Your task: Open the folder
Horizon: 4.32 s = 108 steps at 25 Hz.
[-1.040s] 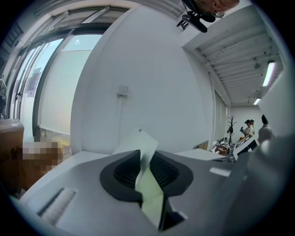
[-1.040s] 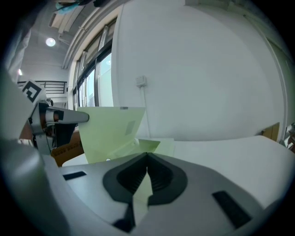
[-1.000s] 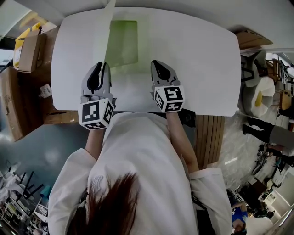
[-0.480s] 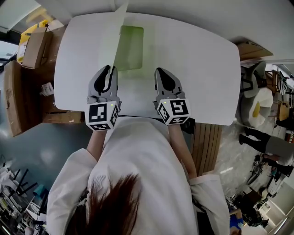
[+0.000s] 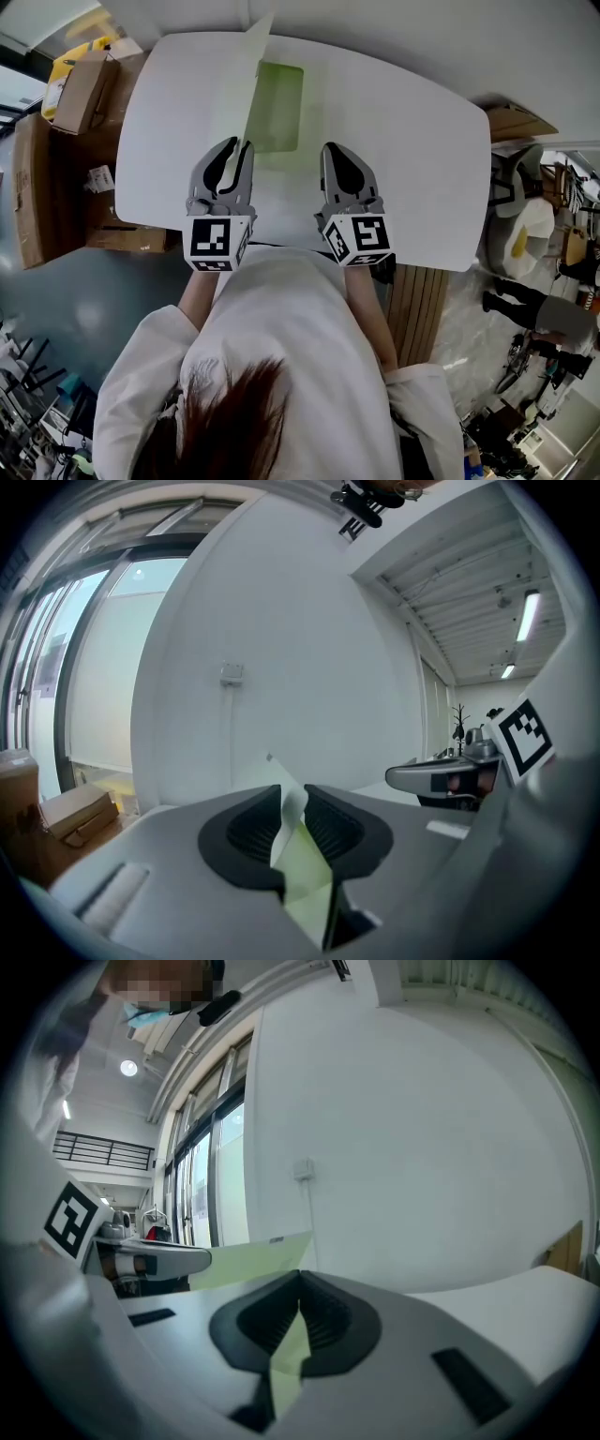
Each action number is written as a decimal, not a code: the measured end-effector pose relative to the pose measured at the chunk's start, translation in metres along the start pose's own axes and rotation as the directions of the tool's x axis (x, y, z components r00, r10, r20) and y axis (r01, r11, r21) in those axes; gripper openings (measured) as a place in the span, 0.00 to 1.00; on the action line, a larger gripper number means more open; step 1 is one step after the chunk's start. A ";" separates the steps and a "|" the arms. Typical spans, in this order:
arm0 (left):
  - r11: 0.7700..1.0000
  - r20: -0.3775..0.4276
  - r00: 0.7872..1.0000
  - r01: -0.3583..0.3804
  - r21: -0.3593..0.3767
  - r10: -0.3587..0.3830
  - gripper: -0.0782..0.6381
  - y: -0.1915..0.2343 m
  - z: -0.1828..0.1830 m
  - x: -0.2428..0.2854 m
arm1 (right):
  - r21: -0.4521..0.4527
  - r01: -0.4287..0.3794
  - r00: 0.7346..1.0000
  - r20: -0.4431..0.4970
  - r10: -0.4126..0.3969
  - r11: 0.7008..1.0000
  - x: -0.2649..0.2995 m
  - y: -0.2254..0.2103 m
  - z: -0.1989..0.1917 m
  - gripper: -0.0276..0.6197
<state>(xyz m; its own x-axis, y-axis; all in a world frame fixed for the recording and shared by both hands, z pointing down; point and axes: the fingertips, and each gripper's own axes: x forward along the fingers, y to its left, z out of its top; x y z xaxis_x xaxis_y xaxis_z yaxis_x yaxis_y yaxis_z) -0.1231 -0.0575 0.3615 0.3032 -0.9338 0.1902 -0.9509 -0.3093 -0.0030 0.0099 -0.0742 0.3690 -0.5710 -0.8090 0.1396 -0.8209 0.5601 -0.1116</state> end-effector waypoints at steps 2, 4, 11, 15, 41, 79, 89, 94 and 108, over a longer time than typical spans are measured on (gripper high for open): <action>0.999 0.014 1.000 0.017 0.036 -0.017 0.19 -0.006 0.005 0.000 | 0.000 0.001 1.000 0.000 -0.001 1.000 0.000 0.000 -0.001 0.05; 0.999 0.021 0.999 0.027 0.043 -0.028 0.19 -0.010 0.006 0.000 | 0.001 0.003 1.000 0.000 -0.003 1.000 0.000 -0.001 -0.001 0.05; 0.999 0.025 0.999 0.043 0.012 -0.043 0.19 -0.013 0.009 0.000 | -0.001 0.010 1.000 0.002 -0.010 1.000 0.000 -0.001 0.000 0.05; 0.999 0.031 0.998 0.050 0.008 -0.050 0.19 -0.014 0.012 0.000 | -0.006 0.013 1.000 -0.003 -0.013 1.000 0.001 0.000 0.000 0.05; 1.000 0.043 0.999 0.028 -0.011 -0.027 0.13 -0.013 0.018 -0.006 | -0.007 0.036 0.999 0.028 -0.035 0.999 -0.018 0.003 0.013 0.05; 0.996 0.073 0.997 0.028 -0.085 -0.022 0.12 -0.018 0.048 -0.042 | -0.027 0.003 0.996 0.087 -0.001 1.000 -0.059 0.038 0.050 0.05; 0.995 0.056 0.998 0.019 -0.102 -0.013 0.12 -0.015 0.043 -0.042 | -0.004 0.014 0.996 0.083 -0.014 1.000 -0.062 0.037 0.048 0.05; 0.994 0.052 0.998 0.023 -0.105 -0.018 0.12 -0.013 0.037 -0.043 | -0.003 0.011 0.997 0.070 -0.010 1.000 -0.065 0.039 0.041 0.05; 0.994 0.022 0.999 0.049 -0.096 -0.048 0.12 -0.011 0.022 -0.039 | -0.005 0.041 0.998 0.049 -0.041 0.999 -0.066 0.034 0.032 0.05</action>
<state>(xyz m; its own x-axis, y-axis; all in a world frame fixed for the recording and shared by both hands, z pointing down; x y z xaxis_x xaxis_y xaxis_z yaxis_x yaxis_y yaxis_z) -0.1232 -0.0213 0.3325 0.3493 -0.9218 0.1682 -0.9363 -0.3365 0.1003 0.0199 -0.0070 0.3248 -0.5359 -0.8389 0.0954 -0.8436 0.5274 -0.1011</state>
